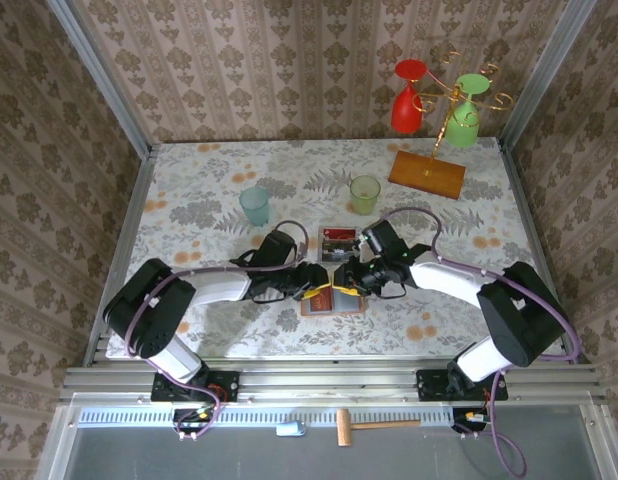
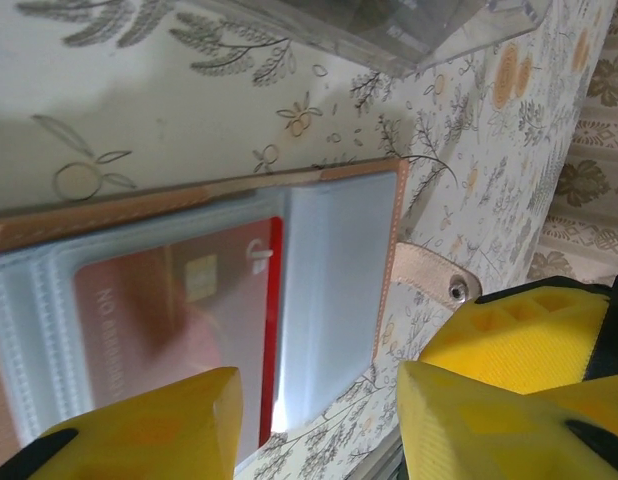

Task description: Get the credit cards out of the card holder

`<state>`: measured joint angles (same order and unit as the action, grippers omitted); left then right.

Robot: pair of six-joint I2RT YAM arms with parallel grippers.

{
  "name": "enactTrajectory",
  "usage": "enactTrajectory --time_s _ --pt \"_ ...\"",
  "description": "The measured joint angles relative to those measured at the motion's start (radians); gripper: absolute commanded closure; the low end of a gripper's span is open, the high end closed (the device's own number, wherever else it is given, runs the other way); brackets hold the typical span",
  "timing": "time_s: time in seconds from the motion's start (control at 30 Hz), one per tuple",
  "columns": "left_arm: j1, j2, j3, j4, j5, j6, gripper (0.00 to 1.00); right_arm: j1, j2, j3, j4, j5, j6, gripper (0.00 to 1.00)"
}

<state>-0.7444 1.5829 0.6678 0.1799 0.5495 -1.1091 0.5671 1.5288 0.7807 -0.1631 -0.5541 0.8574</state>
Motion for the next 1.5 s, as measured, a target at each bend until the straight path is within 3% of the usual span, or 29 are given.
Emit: enactTrajectory --time_s 0.5,1.23,1.5 --pt "0.000 -0.054 -0.073 -0.030 -0.049 0.001 0.73 0.033 0.127 0.038 0.045 -0.006 0.010 0.78" --pt "0.024 -0.054 -0.085 -0.060 -0.066 0.025 0.74 0.047 0.197 0.058 0.064 -0.010 0.010 0.79" --pt "0.026 -0.054 -0.085 -0.061 -0.063 0.031 0.75 0.052 0.197 0.058 0.088 -0.014 0.014 0.85"
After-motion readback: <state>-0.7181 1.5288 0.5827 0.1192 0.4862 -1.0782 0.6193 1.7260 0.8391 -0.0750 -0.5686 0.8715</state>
